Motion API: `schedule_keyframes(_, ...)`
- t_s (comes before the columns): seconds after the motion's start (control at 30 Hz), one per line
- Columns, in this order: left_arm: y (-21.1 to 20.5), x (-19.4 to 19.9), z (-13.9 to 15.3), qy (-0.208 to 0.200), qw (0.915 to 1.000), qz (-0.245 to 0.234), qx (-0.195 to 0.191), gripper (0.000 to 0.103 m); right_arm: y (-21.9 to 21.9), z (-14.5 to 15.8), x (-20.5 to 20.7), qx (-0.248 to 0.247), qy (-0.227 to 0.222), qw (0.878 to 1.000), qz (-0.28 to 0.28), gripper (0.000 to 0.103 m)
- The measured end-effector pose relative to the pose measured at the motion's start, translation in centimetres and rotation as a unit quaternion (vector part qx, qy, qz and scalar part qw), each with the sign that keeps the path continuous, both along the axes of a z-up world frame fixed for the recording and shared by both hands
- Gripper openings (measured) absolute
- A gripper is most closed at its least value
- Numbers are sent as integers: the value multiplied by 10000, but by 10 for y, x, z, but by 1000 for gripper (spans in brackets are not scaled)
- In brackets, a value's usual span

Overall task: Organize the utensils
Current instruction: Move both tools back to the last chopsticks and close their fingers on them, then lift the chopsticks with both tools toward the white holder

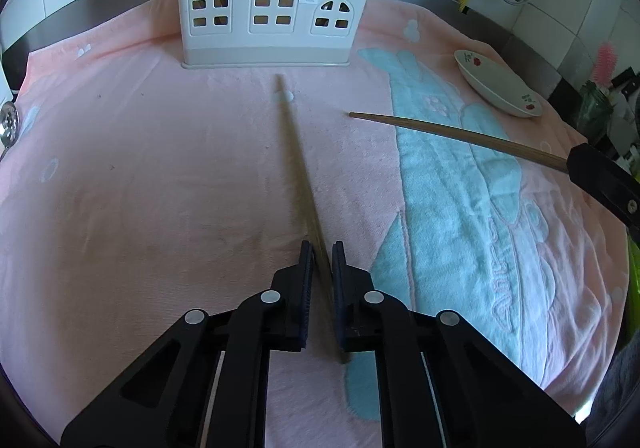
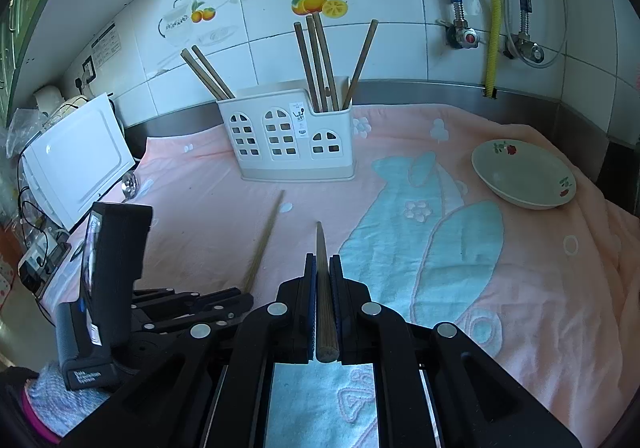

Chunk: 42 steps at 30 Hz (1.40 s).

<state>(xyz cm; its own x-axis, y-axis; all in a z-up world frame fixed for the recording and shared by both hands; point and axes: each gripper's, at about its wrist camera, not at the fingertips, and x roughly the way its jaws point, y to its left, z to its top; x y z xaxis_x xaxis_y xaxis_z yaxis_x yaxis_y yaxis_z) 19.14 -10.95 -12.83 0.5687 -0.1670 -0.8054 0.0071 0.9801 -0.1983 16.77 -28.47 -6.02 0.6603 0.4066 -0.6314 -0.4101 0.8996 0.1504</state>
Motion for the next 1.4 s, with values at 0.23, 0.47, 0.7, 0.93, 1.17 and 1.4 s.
schedule_keyframes(0.23,20,-20,24,-452,9988,-193,42,7,3,5,-1,14,-66,10000,19,6)
schedule_keyframes(0.47,43,-39,69,-1221,9919,-356,57,6,18,21,3,-91,-205,9996,145,6)
schedule_keyframes(0.7,63,-44,112,-1727,9834,-554,33,6,36,34,18,-156,-229,9993,258,6)
schedule_keyframes(0.93,71,-29,129,-1762,9814,-750,141,6,55,55,36,-234,-253,9986,412,6)
schedule_keyframes(1.17,81,-5,155,-1782,9802,-853,157,6,67,97,51,-474,-473,9961,573,6)
schedule_keyframes(1.4,86,20,207,-2151,9729,-822,218,6,74,143,71,-432,-682,9945,662,6)
